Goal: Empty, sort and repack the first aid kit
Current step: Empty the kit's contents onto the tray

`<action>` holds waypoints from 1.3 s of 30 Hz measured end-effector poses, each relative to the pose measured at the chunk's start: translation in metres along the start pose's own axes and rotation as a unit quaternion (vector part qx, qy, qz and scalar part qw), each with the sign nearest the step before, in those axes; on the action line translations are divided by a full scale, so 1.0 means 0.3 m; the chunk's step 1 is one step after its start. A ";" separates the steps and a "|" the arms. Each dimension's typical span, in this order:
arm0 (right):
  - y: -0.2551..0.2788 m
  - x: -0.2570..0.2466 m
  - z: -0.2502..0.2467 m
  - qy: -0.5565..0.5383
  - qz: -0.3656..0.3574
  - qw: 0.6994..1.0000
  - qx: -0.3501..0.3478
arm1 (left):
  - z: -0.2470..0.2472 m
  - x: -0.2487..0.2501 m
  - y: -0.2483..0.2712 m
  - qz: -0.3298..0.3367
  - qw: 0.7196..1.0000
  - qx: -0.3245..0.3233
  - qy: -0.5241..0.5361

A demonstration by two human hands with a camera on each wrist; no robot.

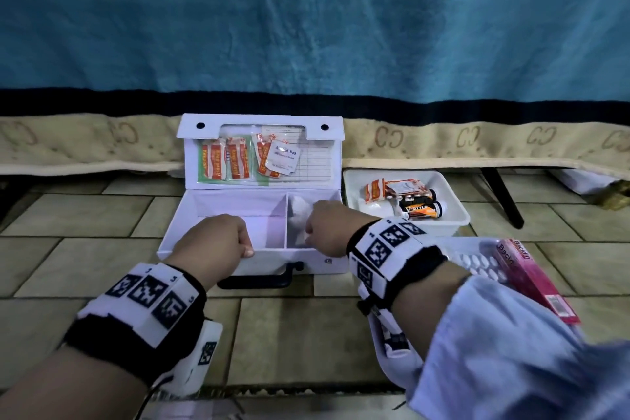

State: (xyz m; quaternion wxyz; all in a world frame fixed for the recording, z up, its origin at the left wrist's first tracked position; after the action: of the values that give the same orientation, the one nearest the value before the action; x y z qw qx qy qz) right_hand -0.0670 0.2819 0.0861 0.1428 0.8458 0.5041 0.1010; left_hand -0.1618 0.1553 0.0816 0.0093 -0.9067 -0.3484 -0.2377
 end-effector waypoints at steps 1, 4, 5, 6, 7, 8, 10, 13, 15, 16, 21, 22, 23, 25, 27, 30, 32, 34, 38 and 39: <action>0.003 0.005 -0.010 -0.015 0.005 1.000 0.015 | 0.001 0.000 -0.001 -0.001 1.000 0.000 0.001; 0.050 0.048 -0.070 -0.133 0.019 0.987 0.086 | 0.004 -0.003 -0.003 -0.002 1.000 -0.002 0.005; 0.078 0.077 -0.099 -0.191 0.032 0.974 0.115 | 0.004 -0.003 -0.003 -0.002 1.000 -0.003 0.002; 0.109 0.110 -0.130 -0.247 0.044 0.956 0.152 | 0.003 -0.003 -0.003 -0.001 1.000 -0.003 0.000; 0.148 0.149 -0.159 -0.289 0.056 0.937 0.189 | 0.002 -0.002 -0.004 0.000 1.000 -0.003 -0.001; 0.192 0.193 -0.184 -0.314 0.070 0.920 0.225 | 0.001 0.000 -0.004 0.001 1.000 -0.002 -0.002; 0.277 0.294 -0.209 -0.335 0.115 0.892 0.280 | 0.000 0.000 -0.003 0.001 1.000 0.001 -0.004; 0.392 0.417 -0.165 -0.328 0.195 0.884 0.271 | 0.002 -0.002 -0.002 0.002 1.000 0.004 -0.007; 0.437 0.461 -0.091 -0.315 0.243 0.892 0.215 | 0.002 0.001 -0.005 0.006 1.000 0.003 -0.012; 0.450 0.469 -0.050 -0.298 0.263 0.900 0.179 | 0.001 0.003 -0.006 0.006 1.000 0.000 -0.011; 0.440 0.448 0.118 -0.231 0.293 0.927 0.041 | -0.005 0.009 -0.004 0.007 1.000 -0.007 -0.012; 0.427 0.444 0.148 -0.249 0.291 0.923 0.024 | -0.006 0.008 -0.004 0.005 1.000 -0.007 -0.010; 0.417 0.439 0.175 -0.272 0.290 0.918 0.002 | -0.007 0.008 -0.003 0.003 1.000 -0.006 -0.008; 0.410 0.427 0.218 -0.286 0.291 0.912 -0.049 | -0.007 0.006 -0.001 0.001 1.000 -0.005 -0.004; 0.407 0.429 0.240 -0.252 0.291 0.920 -0.076 | -0.006 0.006 0.000 0.002 1.000 -0.006 -0.002; 0.416 0.431 0.241 -0.204 0.290 0.927 -0.121 | -0.006 0.005 0.000 0.001 1.000 -0.008 -0.001; 0.434 0.426 0.229 -0.194 0.283 0.928 -0.148 | -0.006 0.004 0.000 0.000 1.000 -0.007 -0.001; 0.457 0.423 0.195 -0.184 0.291 0.929 -0.134 | -0.004 0.004 0.002 -0.001 1.000 -0.005 -0.002; 0.438 0.375 -0.010 -0.093 0.305 0.947 0.046 | -0.005 0.007 0.003 -0.007 1.000 -0.002 -0.004; 0.406 0.335 -0.059 -0.124 0.274 0.950 0.089 | -0.006 0.009 0.004 -0.008 1.000 -0.003 -0.006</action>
State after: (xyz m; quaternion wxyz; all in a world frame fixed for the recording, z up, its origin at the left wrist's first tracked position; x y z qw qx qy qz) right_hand 0.0751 0.3179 0.1471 0.0948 0.9664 0.2383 -0.0146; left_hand -0.1601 0.1558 0.0846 0.0029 -0.9055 -0.3547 -0.2330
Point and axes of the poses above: each hand's wrist, its own y-axis away from the middle knuckle, its own z-axis out of the palm, x = y × z, the point moved 6 cm from there along -y, towards the middle knuckle, and after that the axes turned 6 degrees about z, right-handed, at the moved point
